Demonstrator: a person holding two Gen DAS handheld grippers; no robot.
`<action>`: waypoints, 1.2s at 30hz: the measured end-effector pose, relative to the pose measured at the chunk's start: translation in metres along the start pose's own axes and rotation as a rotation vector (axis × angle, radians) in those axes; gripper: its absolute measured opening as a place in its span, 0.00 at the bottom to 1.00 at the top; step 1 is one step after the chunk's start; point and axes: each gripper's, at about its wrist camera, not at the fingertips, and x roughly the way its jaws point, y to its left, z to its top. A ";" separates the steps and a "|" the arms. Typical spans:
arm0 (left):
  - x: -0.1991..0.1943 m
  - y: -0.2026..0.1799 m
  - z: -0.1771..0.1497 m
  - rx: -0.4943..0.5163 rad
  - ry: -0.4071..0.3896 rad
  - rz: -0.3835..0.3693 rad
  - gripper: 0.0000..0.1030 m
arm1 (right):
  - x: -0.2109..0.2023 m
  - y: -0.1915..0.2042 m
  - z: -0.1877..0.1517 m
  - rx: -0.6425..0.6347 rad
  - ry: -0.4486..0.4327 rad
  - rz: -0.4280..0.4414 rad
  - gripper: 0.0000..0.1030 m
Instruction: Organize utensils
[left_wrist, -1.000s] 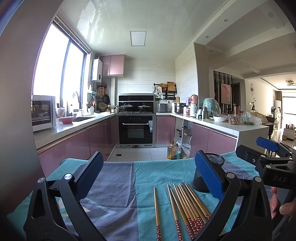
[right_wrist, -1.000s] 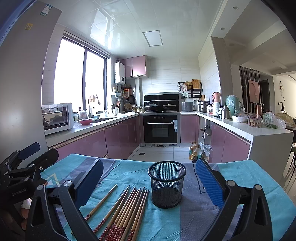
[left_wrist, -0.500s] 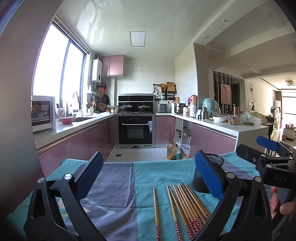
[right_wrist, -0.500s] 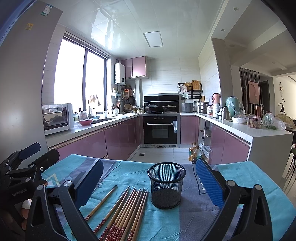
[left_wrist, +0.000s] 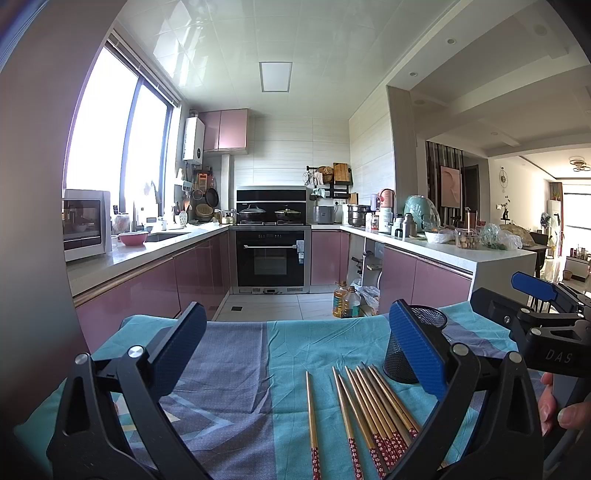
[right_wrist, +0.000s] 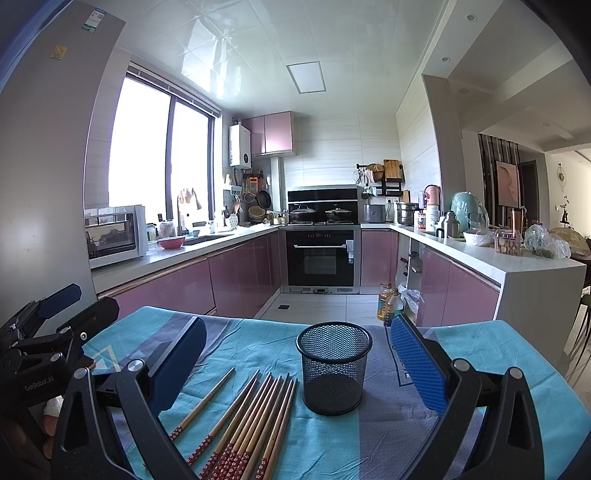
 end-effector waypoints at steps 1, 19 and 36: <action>0.000 0.000 0.000 0.000 0.000 0.000 0.95 | 0.000 0.000 0.000 0.000 -0.001 0.000 0.94; 0.000 -0.008 -0.003 0.008 0.015 -0.011 0.95 | 0.001 -0.003 -0.002 0.005 0.005 0.003 0.94; 0.014 -0.004 -0.006 0.029 0.092 -0.023 0.95 | 0.016 -0.014 -0.011 0.023 0.085 0.037 0.94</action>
